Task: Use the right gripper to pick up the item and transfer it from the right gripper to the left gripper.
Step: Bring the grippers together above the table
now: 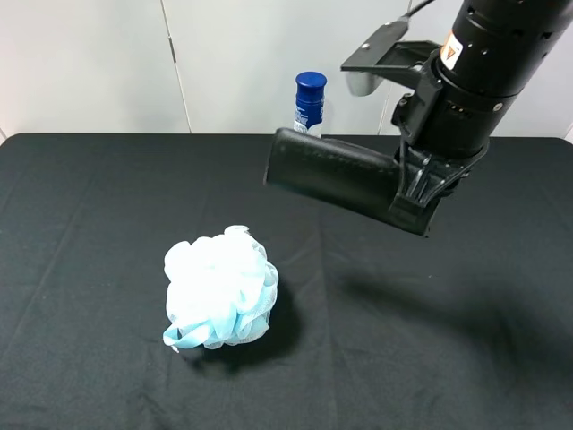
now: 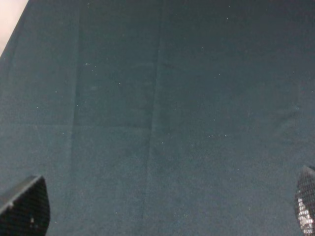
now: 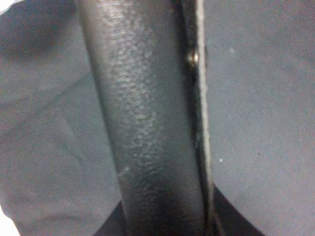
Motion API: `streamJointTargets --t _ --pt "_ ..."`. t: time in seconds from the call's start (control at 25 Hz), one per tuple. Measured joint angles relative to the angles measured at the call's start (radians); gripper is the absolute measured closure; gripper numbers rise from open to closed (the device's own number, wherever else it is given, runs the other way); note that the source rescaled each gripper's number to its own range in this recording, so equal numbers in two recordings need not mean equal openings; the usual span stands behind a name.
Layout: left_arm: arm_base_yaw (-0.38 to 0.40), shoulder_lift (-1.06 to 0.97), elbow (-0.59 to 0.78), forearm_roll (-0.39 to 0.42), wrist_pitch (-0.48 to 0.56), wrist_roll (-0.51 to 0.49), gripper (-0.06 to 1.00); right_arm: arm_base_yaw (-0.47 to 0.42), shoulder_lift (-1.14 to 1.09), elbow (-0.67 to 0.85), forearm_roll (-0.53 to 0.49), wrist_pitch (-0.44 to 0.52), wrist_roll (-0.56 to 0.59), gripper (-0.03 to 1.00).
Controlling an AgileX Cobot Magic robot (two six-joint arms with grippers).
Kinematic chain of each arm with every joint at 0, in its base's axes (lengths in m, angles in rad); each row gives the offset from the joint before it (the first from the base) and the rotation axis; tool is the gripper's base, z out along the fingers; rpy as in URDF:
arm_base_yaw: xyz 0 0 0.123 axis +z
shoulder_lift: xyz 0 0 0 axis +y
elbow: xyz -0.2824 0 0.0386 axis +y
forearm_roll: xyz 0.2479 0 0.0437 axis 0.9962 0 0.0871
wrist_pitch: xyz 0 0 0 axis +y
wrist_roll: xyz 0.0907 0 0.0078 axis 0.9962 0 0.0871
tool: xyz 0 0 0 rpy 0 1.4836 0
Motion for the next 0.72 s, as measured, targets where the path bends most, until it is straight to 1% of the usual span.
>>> streamJointTargets --t 0.24,0.44,0.6,0.72 --pt "0.000 0.000 0.000 0.000 0.000 0.000 -0.06 0.062 0.000 0.000 -0.001 0.000 -0.060 0.94" --pt "0.000 0.000 0.000 0.000 0.000 0.000 -0.06 0.096 0.000 0.000 -0.001 0.000 -0.140 0.94" --pt "0.000 0.000 0.000 0.000 0.000 0.000 -0.06 0.097 0.000 0.000 0.001 -0.003 -0.205 0.94" --pt "0.000 0.000 0.000 0.000 0.000 0.000 -0.06 0.097 0.000 0.000 0.000 -0.022 -0.223 0.94"
